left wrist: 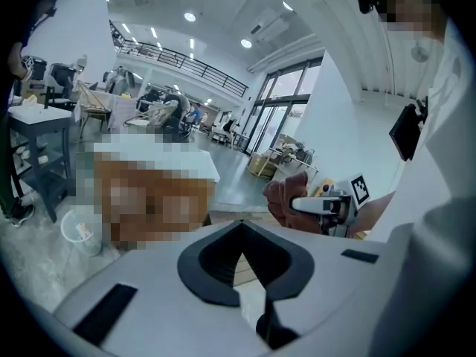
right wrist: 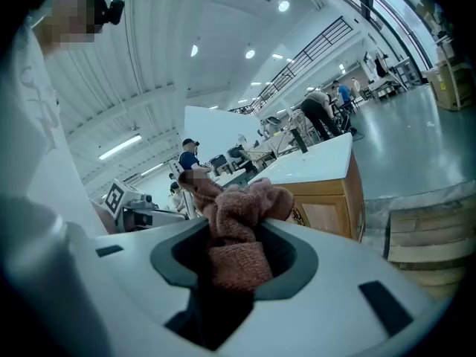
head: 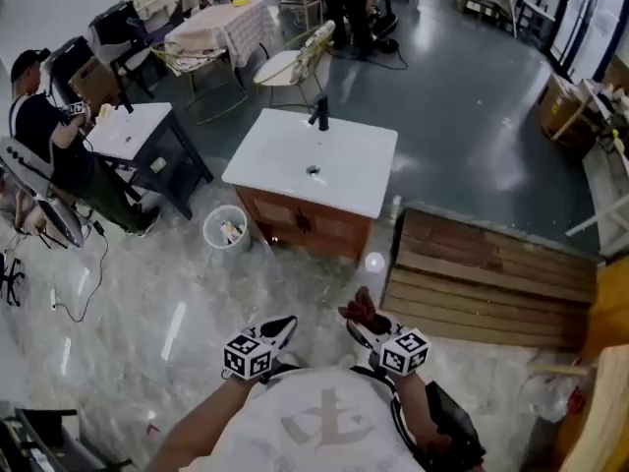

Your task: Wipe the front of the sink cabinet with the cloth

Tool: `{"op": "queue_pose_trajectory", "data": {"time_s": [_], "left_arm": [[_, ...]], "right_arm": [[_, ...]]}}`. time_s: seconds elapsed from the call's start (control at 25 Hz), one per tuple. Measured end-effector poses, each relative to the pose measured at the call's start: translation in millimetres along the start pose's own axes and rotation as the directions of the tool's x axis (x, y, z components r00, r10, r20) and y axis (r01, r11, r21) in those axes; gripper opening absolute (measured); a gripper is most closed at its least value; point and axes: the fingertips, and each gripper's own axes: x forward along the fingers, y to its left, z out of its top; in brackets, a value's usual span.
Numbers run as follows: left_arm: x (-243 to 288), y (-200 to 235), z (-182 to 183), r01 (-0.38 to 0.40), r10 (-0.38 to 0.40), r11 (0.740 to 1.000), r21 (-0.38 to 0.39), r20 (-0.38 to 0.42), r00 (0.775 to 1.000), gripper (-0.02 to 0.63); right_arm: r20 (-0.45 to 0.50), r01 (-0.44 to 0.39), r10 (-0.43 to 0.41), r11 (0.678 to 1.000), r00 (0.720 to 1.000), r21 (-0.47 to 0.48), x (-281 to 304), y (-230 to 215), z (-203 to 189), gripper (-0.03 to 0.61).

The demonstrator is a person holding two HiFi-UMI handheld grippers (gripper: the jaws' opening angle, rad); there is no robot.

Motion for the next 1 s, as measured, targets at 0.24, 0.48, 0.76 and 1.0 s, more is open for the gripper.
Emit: {"op": "queue_pose_trajectory", "data": {"time_s": [0.24, 0.48, 0.76, 1.0], "left_arm": [[-6, 5, -2, -0.061, 0.061, 0.998, 0.008, -0.015, 0.998, 0.008], [-11, 16, 1, -0.084, 0.085, 0.996, 0.009, -0.030, 0.996, 0.008], [-17, 43, -14, -0.087, 0.085, 0.996, -0.030, -0.055, 0.995, 0.008], [-33, 83, -23, -0.025, 0.025, 1.000, 0.002, -0.114, 0.993, 0.008]], "right_arm": [[-0.051, -0.067, 0.065, 0.997, 0.997, -0.048, 12, 12, 23, 0.149], [-0.098, -0.064, 0.061, 0.997, 0.993, -0.037, 5, 7, 14, 0.149], [-0.142, -0.031, 0.031, 1.000, 0.989, 0.004, 23, -1, -6, 0.150], [-0.186, 0.131, -0.111, 0.986, 0.976, 0.100, 53, 4, -26, 0.150]]}}
